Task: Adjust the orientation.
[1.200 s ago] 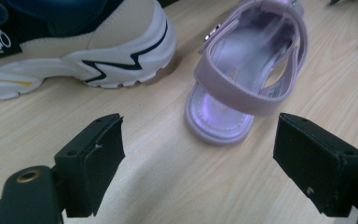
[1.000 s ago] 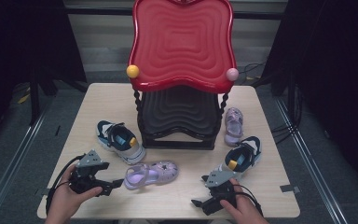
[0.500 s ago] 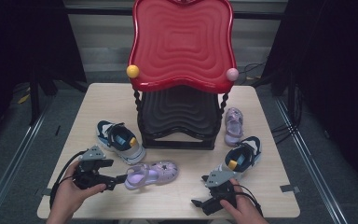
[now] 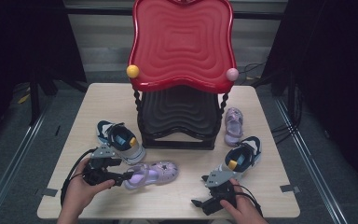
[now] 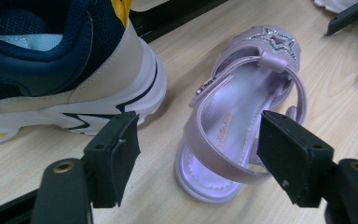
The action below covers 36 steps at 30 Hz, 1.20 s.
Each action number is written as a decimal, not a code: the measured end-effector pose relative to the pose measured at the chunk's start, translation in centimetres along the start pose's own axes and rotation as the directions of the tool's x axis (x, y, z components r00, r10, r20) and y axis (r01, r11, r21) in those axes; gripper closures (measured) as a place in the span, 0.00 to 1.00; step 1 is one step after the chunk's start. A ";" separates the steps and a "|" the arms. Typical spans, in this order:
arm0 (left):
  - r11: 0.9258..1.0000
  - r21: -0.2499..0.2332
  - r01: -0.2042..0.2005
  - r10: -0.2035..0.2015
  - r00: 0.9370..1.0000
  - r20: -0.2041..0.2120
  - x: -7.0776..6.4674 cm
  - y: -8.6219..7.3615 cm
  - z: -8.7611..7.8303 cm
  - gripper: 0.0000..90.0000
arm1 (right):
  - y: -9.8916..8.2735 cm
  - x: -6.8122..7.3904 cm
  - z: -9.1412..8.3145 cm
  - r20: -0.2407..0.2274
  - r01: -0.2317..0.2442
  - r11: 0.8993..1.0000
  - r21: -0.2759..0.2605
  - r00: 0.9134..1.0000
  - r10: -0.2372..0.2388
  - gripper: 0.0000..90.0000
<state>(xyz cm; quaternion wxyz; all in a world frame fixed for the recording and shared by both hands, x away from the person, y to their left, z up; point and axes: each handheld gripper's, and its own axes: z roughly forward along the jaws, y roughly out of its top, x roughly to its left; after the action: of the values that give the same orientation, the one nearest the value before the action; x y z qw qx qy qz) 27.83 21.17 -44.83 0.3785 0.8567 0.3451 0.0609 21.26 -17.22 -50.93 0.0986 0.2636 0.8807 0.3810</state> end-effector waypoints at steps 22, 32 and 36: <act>0.996 0.062 -0.065 0.066 0.998 -0.015 -1.0 0.5 1.4 0.68 | 0.0 0.0 0.0 0.001 -0.002 1.000 0.001 1.000 0.002 0.11; 0.992 0.091 -0.085 0.088 0.996 -0.027 -1.5 0.6 1.3 0.76 | 0.0 0.0 0.0 0.001 -0.001 1.000 0.001 1.000 0.001 0.11; 0.990 0.108 -0.089 0.093 0.995 -0.024 -1.8 0.8 1.1 0.78 | 0.0 0.0 0.0 0.001 -0.002 1.000 0.001 1.000 0.002 0.11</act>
<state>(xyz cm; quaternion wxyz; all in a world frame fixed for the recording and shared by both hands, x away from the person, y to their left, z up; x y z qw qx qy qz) 27.29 18.99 -44.80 0.3238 0.8896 0.3139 0.0722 21.25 -17.22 -50.91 0.0988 0.2648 0.8805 0.3806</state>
